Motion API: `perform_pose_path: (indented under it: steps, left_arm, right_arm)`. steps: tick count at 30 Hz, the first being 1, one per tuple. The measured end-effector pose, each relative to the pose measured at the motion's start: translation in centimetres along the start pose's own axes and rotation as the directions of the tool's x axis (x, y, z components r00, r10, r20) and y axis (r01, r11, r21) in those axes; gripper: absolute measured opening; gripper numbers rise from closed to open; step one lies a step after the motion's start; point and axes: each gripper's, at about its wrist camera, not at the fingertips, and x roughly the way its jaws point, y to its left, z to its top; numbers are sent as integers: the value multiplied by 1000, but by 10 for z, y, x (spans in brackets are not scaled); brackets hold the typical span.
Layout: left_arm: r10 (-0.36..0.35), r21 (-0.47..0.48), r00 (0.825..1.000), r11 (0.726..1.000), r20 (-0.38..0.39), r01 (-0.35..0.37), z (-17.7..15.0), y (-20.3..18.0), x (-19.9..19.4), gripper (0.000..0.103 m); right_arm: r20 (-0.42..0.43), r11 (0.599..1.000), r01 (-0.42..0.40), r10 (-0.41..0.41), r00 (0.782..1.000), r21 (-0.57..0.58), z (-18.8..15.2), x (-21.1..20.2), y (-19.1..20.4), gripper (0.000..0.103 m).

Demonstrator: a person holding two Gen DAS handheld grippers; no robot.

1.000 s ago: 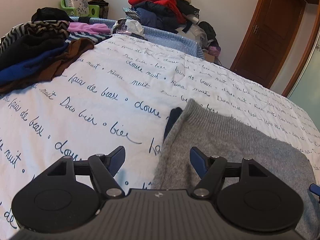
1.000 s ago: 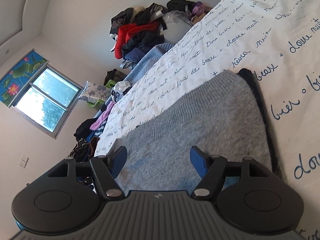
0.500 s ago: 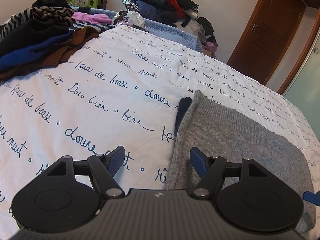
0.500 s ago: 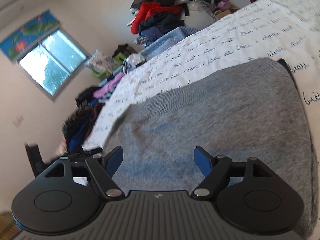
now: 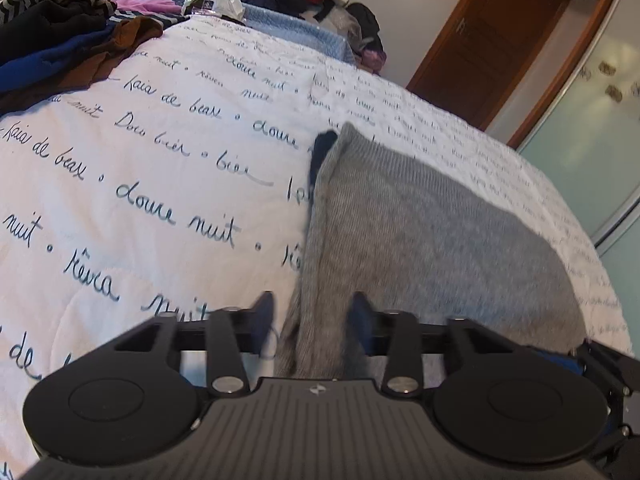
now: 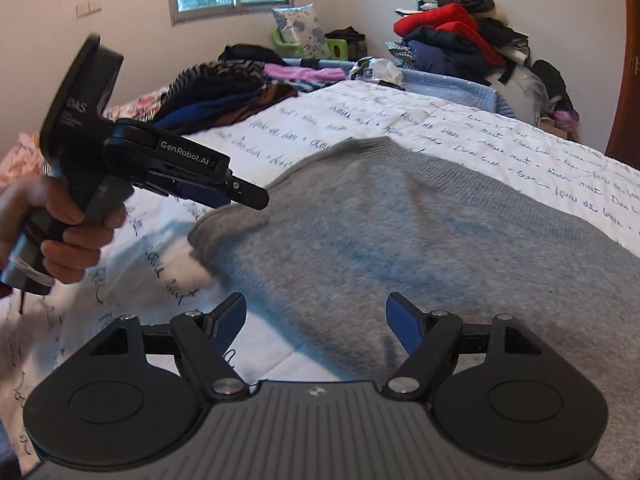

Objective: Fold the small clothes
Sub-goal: 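Move both grippers to the folded edge of the halved sweater, then grasp the folded sweater edge with the left gripper while the right gripper grasps it too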

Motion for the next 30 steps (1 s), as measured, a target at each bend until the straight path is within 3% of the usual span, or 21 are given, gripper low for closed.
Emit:
perform_pose_path:
  steps: [2, 9, 10, 11, 14, 15, 17, 22, 25, 30]
  left_arm:
    - [0, 19, 1000, 1000, -6, 0, -5, 1, 1, 13]
    - [-14, 10, 1000, 1000, 14, 14, -3, 8, 1, 13]
    - [-17, 8, 1000, 1000, 16, 17, 0, 9, 1, 15]
    - [-8, 2, 1000, 1000, 22, 8, 3, 9, 1, 24]
    - [-13, -14, 1000, 1000, 24, 13, 17, 12, 5, 70]
    - [-24, -28, 999, 999, 34, 25, 22, 13, 7, 76]
    - [-60, -53, 997, 997, 54, 63, 31, 16, 10, 77]
    - [-128, -114, 992, 985, 22, 130, 54, 21, 36, 78]
    - [-96, -105, 995, 990, 10, 97, 63, 17, 51, 78]
    - [-32, -19, 999, 999, 20, 32, 69, 3, 62, 78]
  right_arm:
    - [-16, 999, 17, -17, 1000, -30, -1, 7, 9, 77]
    - [-14, 974, 121, -126, 992, -191, -6, 25, 45, 77]
    - [-9, 961, 154, -160, 987, -230, -7, 29, 51, 77]
    - [-2, 945, 186, -194, 981, -270, -8, 33, 57, 77]
    - [29, 893, 262, -270, 962, -366, -11, 44, 74, 77]
    - [41, 877, 281, -289, 957, -390, -12, 48, 78, 77]
    - [71, 840, 327, -330, 941, -434, -14, 54, 87, 77]
    - [143, 757, 425, -411, 900, -496, -16, 68, 101, 81]
    - [184, 712, 477, -452, 873, -515, -17, 75, 105, 84]
    - [223, 681, 523, -483, 847, -512, -17, 82, 104, 89]
